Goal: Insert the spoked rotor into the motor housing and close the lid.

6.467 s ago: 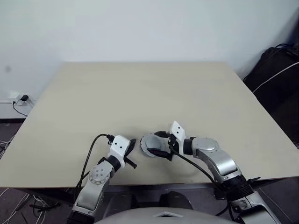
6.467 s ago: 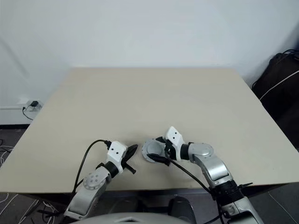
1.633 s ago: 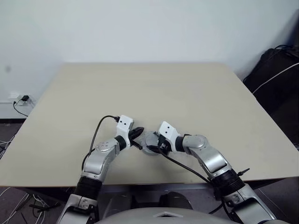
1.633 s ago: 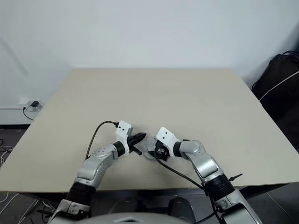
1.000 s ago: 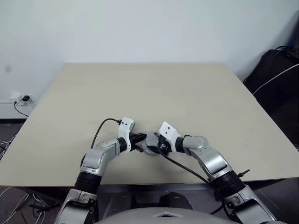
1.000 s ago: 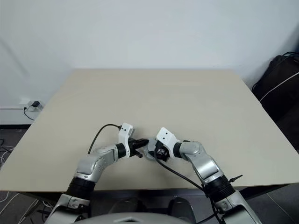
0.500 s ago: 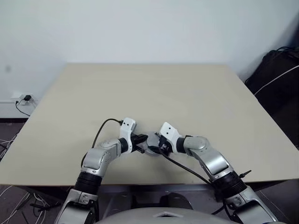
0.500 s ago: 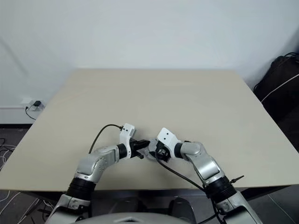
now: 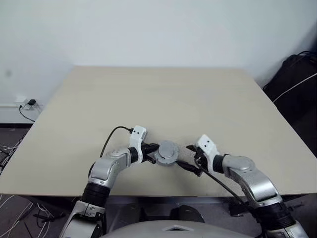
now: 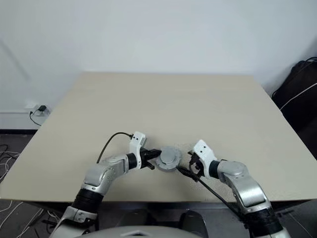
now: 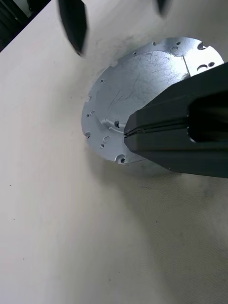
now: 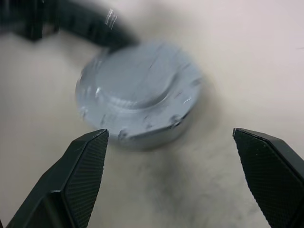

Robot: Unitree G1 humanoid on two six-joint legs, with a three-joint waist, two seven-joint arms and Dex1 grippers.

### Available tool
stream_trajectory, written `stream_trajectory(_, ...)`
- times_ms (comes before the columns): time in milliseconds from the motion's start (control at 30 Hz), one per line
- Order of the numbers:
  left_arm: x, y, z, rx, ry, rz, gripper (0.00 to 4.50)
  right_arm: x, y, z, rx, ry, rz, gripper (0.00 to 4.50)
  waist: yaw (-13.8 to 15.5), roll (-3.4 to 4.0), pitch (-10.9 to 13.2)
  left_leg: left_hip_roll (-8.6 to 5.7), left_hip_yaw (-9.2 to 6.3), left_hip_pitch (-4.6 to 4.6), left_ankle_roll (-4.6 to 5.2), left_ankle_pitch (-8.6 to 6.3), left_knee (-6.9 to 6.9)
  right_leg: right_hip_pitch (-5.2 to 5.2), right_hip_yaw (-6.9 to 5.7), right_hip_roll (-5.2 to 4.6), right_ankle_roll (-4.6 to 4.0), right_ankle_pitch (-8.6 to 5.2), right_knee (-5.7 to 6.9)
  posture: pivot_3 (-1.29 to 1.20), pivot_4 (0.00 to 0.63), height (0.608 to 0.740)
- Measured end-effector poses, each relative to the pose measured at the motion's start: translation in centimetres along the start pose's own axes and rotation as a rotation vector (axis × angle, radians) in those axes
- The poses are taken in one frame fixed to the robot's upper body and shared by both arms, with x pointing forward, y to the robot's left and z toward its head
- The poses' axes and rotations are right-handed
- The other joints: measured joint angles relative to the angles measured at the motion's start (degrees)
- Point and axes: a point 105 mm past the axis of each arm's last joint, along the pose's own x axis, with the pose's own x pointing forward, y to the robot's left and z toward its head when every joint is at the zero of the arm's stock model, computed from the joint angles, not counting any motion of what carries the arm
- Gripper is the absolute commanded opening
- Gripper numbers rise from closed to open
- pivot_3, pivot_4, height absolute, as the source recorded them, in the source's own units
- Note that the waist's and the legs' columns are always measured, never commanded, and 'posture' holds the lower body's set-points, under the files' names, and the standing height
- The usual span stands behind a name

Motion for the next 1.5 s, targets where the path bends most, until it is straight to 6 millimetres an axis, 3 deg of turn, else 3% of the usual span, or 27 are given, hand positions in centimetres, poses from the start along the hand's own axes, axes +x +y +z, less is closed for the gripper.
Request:
stream_trajectory(133, 0.1, 0.0, -0.1, 0.005, 0.003, 0.0, 0.0, 0.4, 0.1, 1.8, 0.244, -0.158, -0.037, 4.46, 0.04, 0.06, -0.03, -0.01, -0.02, 0.01, 0.02, -0.01, -0.06, 0.01, 0.0, 0.01, 0.0, 0.0, -0.01, 0.0, 0.0, 0.74)
stream_trajectory(333, 0.2, -0.1, 0.0, 0.017, 0.0, -0.005, 0.0, 2.4, 0.7, -1.3, 0.57, -0.063, -0.111, 4.46, 0.0, 0.18, -0.06, -0.15, 0.01, -0.01, -0.21, 0.12, -0.25, -0.06, 0.02, -0.1, -0.02, 0.0, -0.08, 0.0, 0.0, 0.74)
stream_trajectory(633, 0.2, 0.0, 0.1, 0.029, 0.001, 0.002, 0.0, 3.4, 1.5, -1.3, 0.739, -0.016, -0.057, 4.46, -0.24, 0.25, -0.08, -0.15, 0.02, 0.0, -0.21, 0.12, -0.28, -0.06, 0.0, -0.09, 0.01, -0.01, -0.08, 0.0, 0.0, 0.74)
stream_trajectory(1067, 0.1, 0.2, 0.1, 0.035, -0.008, 0.009, 0.0, 2.9, 2.3, -2.0, 0.937, 0.028, 0.029, 4.46, -0.73, 0.31, -0.09, -0.14, 0.01, 0.0, -0.05, 0.02, -0.34, -0.09, -0.01, -0.08, 0.01, -0.03, -0.1, 0.0, 0.0, 0.74)
stream_trajectory(1500, -0.1, 0.5, 0.1, 0.036, -0.008, 0.019, 0.0, 3.7, 3.4, -2.3, 0.953, 0.072, 0.044, 4.46, -1.35, 0.49, -0.06, -0.14, 0.02, 0.0, -0.14, 0.07, -0.4, -0.11, -0.01, -0.08, 0.08, -0.08, -0.1, 0.0, 0.0, 0.74)
